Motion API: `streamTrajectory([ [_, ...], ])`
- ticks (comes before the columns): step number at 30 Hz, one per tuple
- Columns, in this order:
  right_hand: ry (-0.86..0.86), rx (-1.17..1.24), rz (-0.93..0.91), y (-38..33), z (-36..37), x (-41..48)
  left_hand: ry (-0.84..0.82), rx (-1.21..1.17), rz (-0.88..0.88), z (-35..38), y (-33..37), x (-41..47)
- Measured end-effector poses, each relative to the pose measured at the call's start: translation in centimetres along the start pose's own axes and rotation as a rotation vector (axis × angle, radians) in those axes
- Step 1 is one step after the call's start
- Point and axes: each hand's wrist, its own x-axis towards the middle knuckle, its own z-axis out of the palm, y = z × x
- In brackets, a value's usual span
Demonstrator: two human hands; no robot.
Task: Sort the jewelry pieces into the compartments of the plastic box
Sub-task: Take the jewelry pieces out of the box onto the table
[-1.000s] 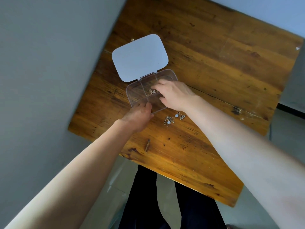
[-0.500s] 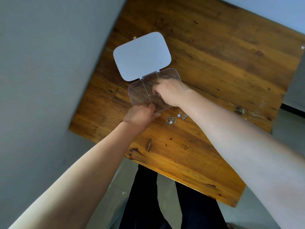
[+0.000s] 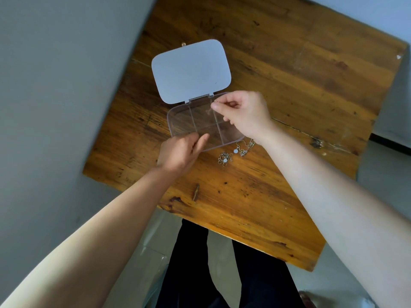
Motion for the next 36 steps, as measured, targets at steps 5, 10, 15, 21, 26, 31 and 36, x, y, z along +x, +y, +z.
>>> streamTrajectory([
  [5, 0.163, 0.239, 0.065, -0.8, -2.6, -3.9, 0.053, 0.011, -0.057, -0.6, 0.5, -0.2],
  [10, 0.168, 0.329, 0.092, -0.9, -4.4, -7.9, 0.163, 0.057, -0.081, -1.6, 0.8, -0.3],
  [15, -0.007, 0.225, 0.226, 1.9, -3.8, -10.6, 0.115, -0.021, -0.134, -1.1, 1.3, -0.6],
  [21, -0.153, -0.187, 0.347, 6.6, -1.3, -11.9, 0.13, 0.245, 0.099, -1.7, 1.3, -0.9],
  [26, -0.101, -0.153, 0.395, 8.7, -0.8, -12.4, 0.2, 0.085, -0.035, -2.8, 3.1, -1.4],
  [31, -0.022, -0.081, 0.446, 9.9, -0.7, -12.6, 0.161, -0.61, -0.472, -1.2, 6.7, -3.1],
  [36, 0.011, -0.091, 0.412, 10.2, -0.6, -12.7, -0.01, -0.837, -0.64, 2.2, 8.8, -4.9],
])
